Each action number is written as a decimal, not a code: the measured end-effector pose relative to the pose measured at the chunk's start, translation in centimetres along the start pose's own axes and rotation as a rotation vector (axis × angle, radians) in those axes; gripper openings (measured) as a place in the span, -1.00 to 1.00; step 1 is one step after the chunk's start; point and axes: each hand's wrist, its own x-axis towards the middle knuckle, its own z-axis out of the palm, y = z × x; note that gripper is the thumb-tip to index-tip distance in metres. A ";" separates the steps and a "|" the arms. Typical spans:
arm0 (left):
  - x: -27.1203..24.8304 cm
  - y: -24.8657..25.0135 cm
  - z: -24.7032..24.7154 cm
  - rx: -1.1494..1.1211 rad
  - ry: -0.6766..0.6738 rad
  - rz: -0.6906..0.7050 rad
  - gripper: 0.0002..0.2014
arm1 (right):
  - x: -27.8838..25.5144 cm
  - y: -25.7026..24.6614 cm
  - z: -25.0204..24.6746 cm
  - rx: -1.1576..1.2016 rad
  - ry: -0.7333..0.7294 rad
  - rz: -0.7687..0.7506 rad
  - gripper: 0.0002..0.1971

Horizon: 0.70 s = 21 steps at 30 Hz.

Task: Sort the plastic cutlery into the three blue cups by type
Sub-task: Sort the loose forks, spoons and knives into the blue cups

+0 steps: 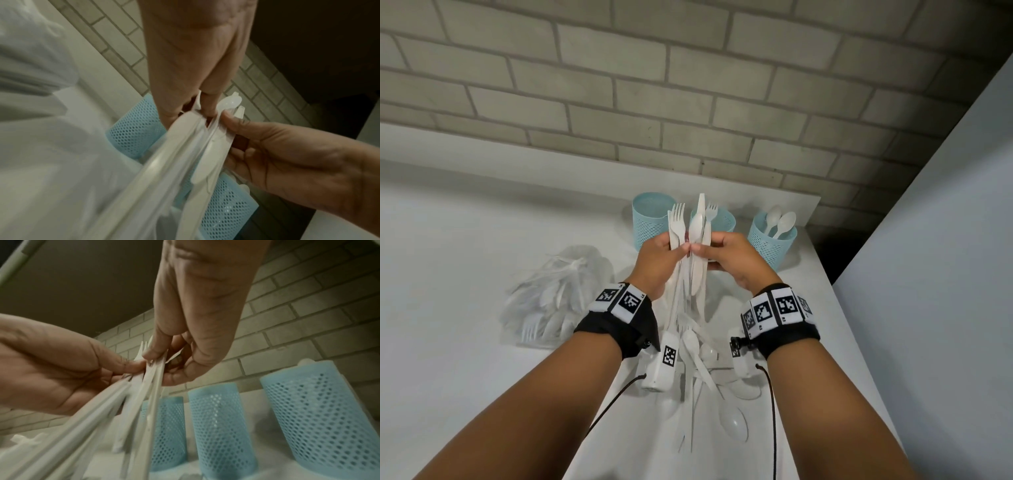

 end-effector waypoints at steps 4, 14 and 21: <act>0.3 1.2 0.3 -0.101 0.011 0.027 -0.84 | 0.4 -1.4 0.1 0.034 0.097 -0.057 -0.80; 0.7 2.4 1.0 -0.025 -0.052 0.122 -0.74 | 0.9 -3.7 0.2 0.228 0.181 -0.100 -0.79; 0.7 2.5 0.8 -0.084 -0.137 0.062 -0.67 | 1.5 -4.0 0.8 0.145 0.279 -0.104 -0.95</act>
